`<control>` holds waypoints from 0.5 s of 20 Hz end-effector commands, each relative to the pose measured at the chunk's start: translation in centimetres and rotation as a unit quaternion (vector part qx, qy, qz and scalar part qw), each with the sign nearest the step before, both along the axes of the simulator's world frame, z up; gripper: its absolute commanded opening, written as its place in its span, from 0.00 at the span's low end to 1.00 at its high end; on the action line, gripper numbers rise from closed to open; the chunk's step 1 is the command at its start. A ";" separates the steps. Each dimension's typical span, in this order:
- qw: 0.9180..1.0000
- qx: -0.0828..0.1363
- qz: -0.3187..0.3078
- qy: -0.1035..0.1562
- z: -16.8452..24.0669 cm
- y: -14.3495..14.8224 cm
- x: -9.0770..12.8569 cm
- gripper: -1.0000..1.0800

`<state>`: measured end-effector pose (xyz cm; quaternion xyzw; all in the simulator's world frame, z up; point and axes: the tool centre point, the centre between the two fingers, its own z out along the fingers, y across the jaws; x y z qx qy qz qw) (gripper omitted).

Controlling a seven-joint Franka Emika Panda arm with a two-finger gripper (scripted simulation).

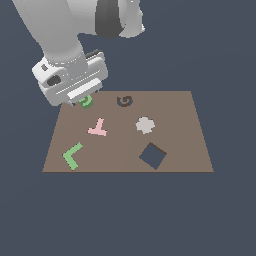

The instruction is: Insert a designated object into the corresponding slot on a board.

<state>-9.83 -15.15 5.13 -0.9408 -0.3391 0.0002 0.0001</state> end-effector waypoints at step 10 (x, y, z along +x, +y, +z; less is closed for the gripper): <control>1.000 0.000 0.006 0.000 -0.1 -0.3 0.1 0.96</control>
